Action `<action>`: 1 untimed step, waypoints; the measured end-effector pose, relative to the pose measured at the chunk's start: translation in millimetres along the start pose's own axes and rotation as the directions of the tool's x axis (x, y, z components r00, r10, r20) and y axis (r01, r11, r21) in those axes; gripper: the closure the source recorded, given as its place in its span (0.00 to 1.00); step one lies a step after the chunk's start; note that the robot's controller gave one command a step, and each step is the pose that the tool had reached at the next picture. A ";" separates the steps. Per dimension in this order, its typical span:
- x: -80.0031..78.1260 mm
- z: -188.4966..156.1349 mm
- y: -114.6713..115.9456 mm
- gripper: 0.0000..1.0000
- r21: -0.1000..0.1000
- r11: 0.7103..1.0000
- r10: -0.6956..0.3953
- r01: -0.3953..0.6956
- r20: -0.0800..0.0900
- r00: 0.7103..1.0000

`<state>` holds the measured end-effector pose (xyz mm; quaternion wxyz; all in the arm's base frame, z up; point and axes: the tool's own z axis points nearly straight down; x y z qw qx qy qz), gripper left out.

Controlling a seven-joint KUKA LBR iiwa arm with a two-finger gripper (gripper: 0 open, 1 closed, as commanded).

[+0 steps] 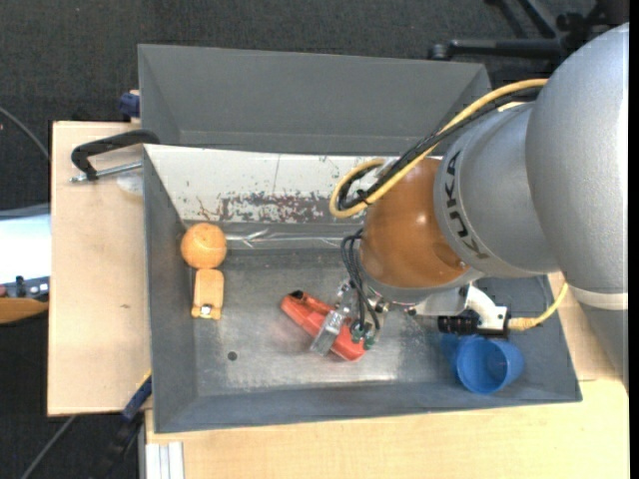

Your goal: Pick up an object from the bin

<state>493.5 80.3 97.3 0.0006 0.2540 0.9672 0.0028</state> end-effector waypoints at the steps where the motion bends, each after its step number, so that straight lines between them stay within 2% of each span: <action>1: -0.8 -10.2 0.8 1.00 -0.003 1.000 0.000 0.000 0.004 1.000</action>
Offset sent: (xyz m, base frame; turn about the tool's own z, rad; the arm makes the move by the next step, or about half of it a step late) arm 0.0001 -0.0002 0.0905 0.0000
